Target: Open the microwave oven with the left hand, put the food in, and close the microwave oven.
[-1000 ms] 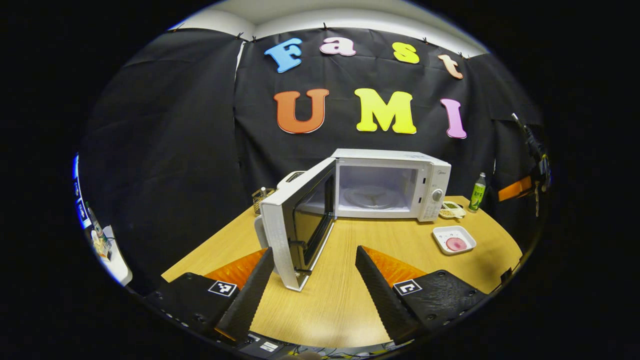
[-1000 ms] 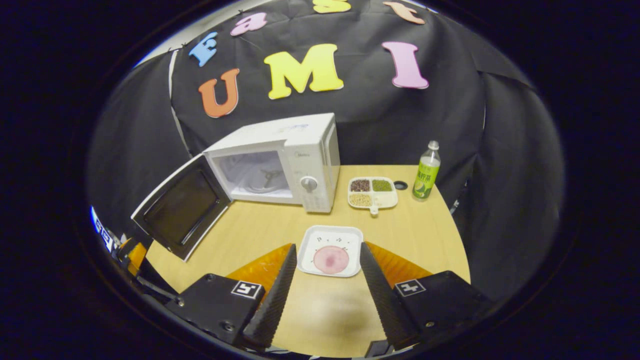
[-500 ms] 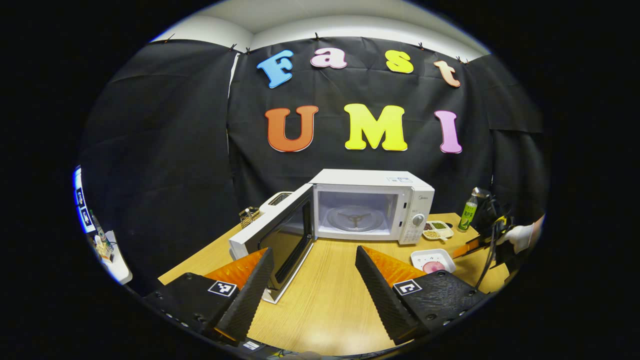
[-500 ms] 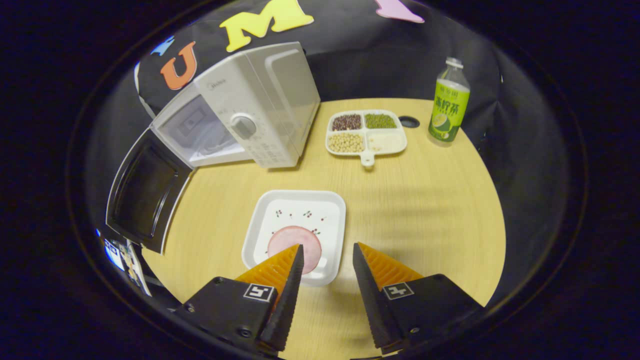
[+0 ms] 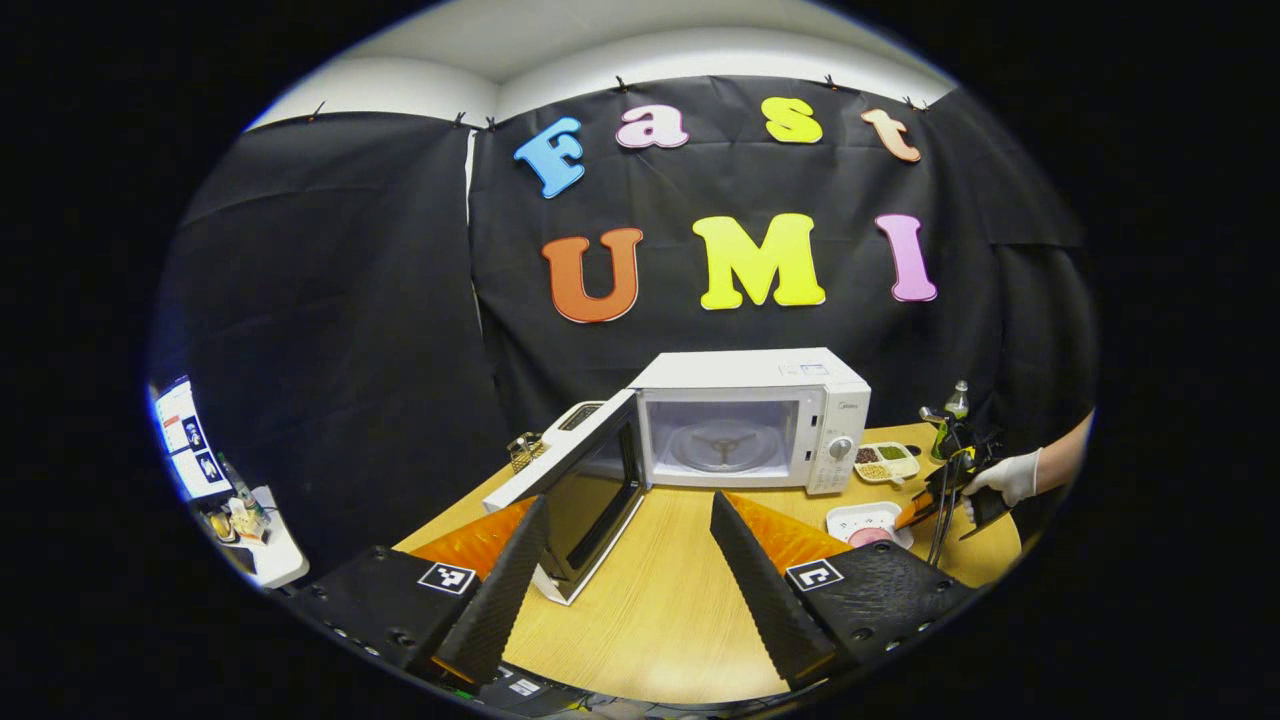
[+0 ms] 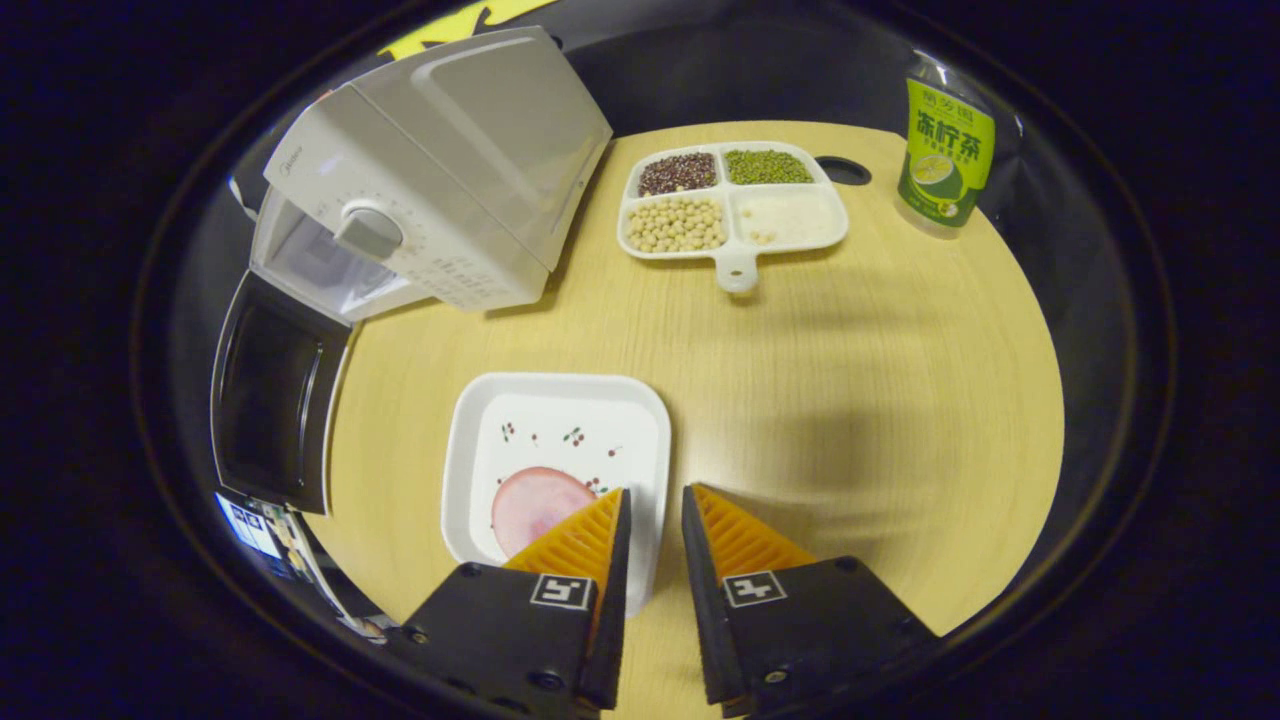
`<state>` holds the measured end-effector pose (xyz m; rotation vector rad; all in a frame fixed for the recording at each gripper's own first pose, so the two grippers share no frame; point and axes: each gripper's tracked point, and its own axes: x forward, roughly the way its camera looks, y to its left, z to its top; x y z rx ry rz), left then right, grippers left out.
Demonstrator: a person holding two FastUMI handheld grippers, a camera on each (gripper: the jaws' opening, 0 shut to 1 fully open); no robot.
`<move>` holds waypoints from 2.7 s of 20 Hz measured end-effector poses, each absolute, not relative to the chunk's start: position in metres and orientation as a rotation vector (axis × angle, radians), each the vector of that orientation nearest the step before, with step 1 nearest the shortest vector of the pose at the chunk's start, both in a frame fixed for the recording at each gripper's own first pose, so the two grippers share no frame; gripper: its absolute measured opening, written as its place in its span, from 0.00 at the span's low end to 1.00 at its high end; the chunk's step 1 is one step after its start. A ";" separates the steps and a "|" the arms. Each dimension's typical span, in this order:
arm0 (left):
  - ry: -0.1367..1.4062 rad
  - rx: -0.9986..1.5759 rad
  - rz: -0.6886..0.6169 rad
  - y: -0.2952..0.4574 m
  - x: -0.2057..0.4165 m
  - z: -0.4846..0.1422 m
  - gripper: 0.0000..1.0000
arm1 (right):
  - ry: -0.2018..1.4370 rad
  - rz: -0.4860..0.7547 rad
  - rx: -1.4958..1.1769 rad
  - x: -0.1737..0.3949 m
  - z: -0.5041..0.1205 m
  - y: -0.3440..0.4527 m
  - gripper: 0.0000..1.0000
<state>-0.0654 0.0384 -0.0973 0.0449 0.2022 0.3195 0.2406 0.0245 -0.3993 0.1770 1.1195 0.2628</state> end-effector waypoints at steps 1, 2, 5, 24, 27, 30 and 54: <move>0.203 0.041 0.333 0.038 -0.068 -0.096 0.96 | 1.137 0.267 0.160 0.239 -0.399 0.021 0.12; 0.207 0.035 0.344 0.038 -0.070 -0.098 0.96 | 1.152 0.262 0.144 0.238 -0.400 0.022 0.20; 0.229 0.020 0.367 0.034 -0.077 -0.105 0.96 | 1.169 0.276 0.083 0.244 -0.399 0.025 0.08; 0.245 -0.014 0.253 0.060 -0.064 -0.101 0.97 | 1.003 0.362 0.509 0.220 -0.370 0.072 0.04; 0.253 -0.019 0.206 0.078 -0.055 -0.096 0.97 | 0.883 0.357 0.641 0.213 -0.344 0.094 0.00; 0.258 0.005 0.155 0.093 -0.045 -0.091 0.97 | 0.771 0.356 0.730 0.211 -0.316 0.123 0.04; 0.089 0.155 0.101 0.154 0.031 -0.078 0.96 | 0.265 -0.030 1.250 0.362 -0.259 0.348 0.04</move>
